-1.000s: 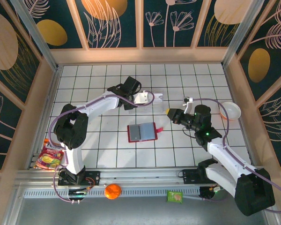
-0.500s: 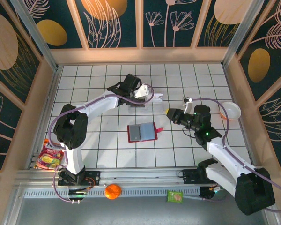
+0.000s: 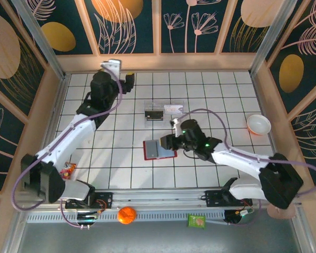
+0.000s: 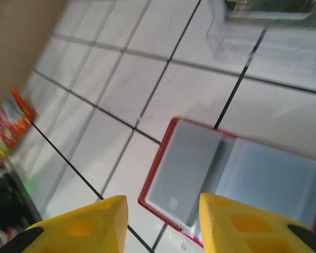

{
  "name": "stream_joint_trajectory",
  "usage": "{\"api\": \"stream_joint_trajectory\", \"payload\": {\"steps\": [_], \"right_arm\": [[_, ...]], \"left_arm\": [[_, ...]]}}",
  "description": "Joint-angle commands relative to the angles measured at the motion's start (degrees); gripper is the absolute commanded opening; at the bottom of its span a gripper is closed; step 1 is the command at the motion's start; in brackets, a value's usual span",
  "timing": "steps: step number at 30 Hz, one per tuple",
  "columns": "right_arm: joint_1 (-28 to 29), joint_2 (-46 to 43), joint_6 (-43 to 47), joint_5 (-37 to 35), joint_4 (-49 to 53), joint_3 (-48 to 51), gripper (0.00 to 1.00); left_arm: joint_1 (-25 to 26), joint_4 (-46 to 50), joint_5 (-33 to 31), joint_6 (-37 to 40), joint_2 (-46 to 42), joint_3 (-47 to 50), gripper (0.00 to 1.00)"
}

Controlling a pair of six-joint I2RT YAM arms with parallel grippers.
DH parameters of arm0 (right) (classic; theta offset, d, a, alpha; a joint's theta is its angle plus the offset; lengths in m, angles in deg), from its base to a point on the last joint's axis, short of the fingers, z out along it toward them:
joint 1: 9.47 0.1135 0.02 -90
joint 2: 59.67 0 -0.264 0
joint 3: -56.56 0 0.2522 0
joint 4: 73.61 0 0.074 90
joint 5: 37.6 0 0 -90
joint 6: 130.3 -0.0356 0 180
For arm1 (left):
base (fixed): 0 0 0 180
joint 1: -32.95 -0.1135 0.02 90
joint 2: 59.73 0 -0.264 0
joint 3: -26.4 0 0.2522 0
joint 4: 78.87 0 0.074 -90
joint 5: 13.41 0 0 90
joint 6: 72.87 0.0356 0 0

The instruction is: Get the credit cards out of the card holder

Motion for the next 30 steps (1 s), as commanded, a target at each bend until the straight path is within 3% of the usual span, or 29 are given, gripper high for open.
{"api": "stream_joint_trajectory", "payload": {"steps": [1,9,14,22,30], "right_arm": [[5.29,6.05,5.7,-9.66,6.21,-5.23,0.4],[14.67,20.74,10.59,-22.0,14.66,-16.12,0.38],[16.94,26.62,11.92,-24.98,17.38,-20.65,0.38],[17.71,31.08,11.85,-26.67,20.99,-23.73,0.37],[17.76,32.28,9.9,-27.8,22.38,-23.61,0.14]], "left_arm": [[-0.85,1.21,2.64,-19.33,-1.46,6.42,0.99],[-0.85,7.52,3.9,-30.42,-10.78,21.84,0.99],[-0.85,5.52,6.73,-31.8,-17.97,29.95,0.99],[-0.85,7.24,6.92,-30.21,-20.35,30.89,0.98],[-0.85,6.84,11.38,-28.91,-19.58,31.32,0.92]]}}
